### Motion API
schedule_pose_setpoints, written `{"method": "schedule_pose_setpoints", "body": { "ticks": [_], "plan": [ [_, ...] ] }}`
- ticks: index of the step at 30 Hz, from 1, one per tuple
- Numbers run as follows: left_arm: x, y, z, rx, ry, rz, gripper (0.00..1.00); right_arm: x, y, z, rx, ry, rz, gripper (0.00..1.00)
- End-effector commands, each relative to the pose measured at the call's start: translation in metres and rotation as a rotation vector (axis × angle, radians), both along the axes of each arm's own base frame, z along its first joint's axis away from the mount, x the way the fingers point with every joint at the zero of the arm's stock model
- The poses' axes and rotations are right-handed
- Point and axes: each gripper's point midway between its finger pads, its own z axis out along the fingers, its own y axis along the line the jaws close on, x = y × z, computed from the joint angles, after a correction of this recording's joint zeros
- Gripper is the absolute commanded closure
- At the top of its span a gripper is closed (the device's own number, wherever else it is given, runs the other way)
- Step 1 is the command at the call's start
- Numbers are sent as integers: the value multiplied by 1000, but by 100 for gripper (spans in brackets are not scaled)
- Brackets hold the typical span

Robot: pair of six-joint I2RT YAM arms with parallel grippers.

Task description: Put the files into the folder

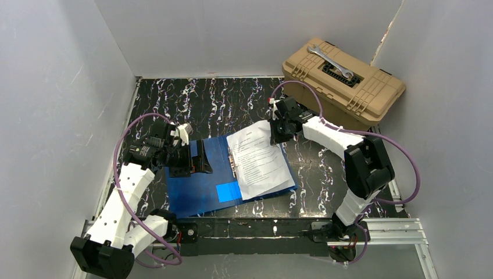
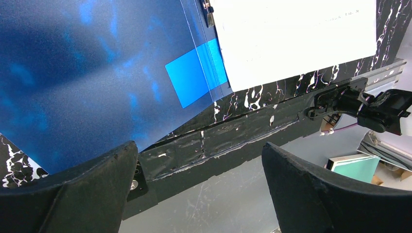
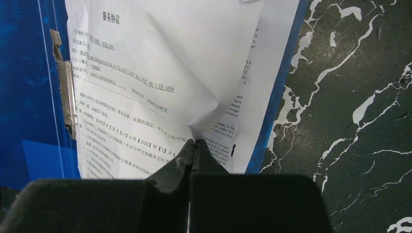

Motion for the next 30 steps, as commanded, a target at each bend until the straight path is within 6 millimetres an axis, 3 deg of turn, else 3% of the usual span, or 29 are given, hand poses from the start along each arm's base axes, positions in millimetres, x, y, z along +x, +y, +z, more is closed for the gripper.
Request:
{"method": "schedule_pose_setpoints", "body": {
  "ticks": [1, 7, 16, 30],
  "plan": [
    [-5, 0, 3, -7, 0, -12, 2, 11, 11, 6, 22, -36, -2, 99],
    [-4, 1, 3, -5, -1, -10, 2, 9, 9, 1, 7, -32, -7, 99],
    [-3, 0, 2, -4, 4, -7, 2, 10, 3, -2, -26, -35, -18, 71],
    [0, 1, 3, 0, -1, -1, 2, 12, -15, 4, -100, -70, -57, 44]
  ]
}}
